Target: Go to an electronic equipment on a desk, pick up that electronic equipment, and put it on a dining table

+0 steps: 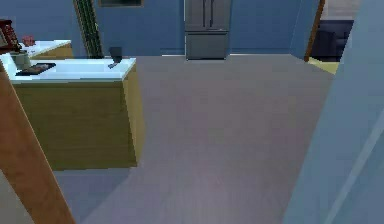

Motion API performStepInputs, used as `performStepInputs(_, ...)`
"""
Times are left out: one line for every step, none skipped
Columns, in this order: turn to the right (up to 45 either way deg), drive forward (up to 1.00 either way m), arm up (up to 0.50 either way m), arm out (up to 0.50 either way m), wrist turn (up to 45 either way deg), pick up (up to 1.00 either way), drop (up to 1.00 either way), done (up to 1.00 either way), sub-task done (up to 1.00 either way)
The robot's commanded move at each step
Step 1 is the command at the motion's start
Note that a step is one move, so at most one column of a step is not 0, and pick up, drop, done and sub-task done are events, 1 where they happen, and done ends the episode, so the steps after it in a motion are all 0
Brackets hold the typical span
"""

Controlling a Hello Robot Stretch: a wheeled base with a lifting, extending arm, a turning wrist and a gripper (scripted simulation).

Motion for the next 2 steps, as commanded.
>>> performStepInputs(12.0,0.00,0.00,0.00,0.0,0.00,0.00,0.00,0.00)
performStepInputs(0.0,0.95,0.00,0.00,0.0,0.00,0.00,0.00,0.00)
